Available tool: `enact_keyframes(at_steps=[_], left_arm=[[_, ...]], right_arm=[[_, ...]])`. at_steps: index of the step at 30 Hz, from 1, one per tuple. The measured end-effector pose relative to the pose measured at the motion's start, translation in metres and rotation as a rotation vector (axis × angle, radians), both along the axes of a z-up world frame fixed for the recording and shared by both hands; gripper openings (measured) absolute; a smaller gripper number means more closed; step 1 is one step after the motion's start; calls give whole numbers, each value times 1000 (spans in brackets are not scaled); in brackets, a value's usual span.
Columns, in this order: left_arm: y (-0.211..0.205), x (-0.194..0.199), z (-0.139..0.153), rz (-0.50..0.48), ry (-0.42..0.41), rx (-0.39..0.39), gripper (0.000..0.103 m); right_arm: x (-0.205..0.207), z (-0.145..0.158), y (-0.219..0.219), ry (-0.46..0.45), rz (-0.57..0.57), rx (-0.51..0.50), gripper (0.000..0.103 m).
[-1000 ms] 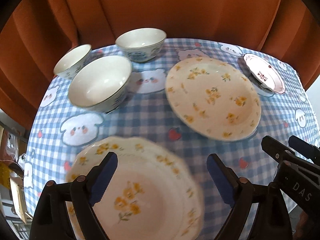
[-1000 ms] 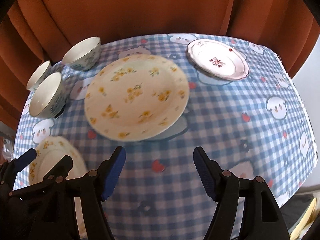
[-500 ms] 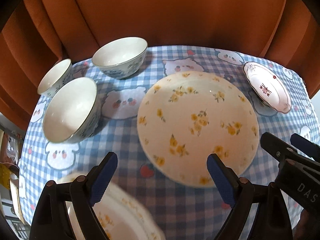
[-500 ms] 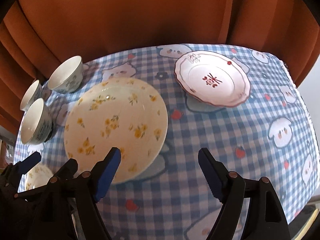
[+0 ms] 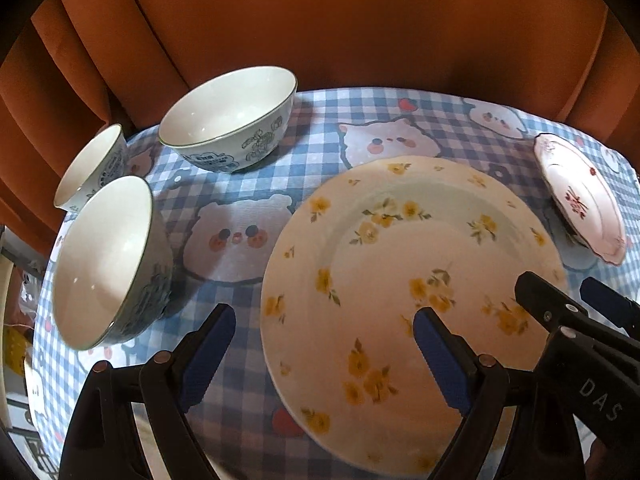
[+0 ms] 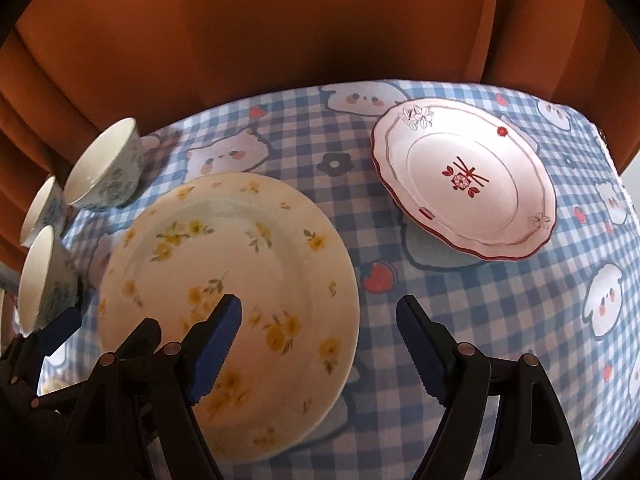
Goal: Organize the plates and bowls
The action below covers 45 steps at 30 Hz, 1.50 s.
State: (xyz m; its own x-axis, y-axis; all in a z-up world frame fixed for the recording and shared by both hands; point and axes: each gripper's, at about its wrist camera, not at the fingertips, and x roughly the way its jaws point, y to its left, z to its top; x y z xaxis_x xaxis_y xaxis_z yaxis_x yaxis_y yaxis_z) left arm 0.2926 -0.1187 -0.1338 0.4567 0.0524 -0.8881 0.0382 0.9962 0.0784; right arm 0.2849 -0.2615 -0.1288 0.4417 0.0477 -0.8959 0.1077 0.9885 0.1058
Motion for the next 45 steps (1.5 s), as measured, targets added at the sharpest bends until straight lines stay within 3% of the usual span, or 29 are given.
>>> enact_keyframes(at_steps=[6, 11, 20, 40, 45], left_arm=[[-1, 15, -8, -11, 14, -13, 85], [-1, 18, -9, -19, 19, -37, 83], [-5, 9, -7, -16, 37, -29, 81], [-31, -78, -3, -98, 109, -37, 81], [-32, -83, -4, -89, 105, -31, 81]], right_arm=[[12, -12, 3, 2, 0, 4, 81], [21, -16, 7, 6, 17, 23, 69], [18, -15, 10, 16, 14, 10, 69], [-78, -7, -24, 96, -28, 12, 69], [-89, -6, -31, 95, -11, 18, 64]])
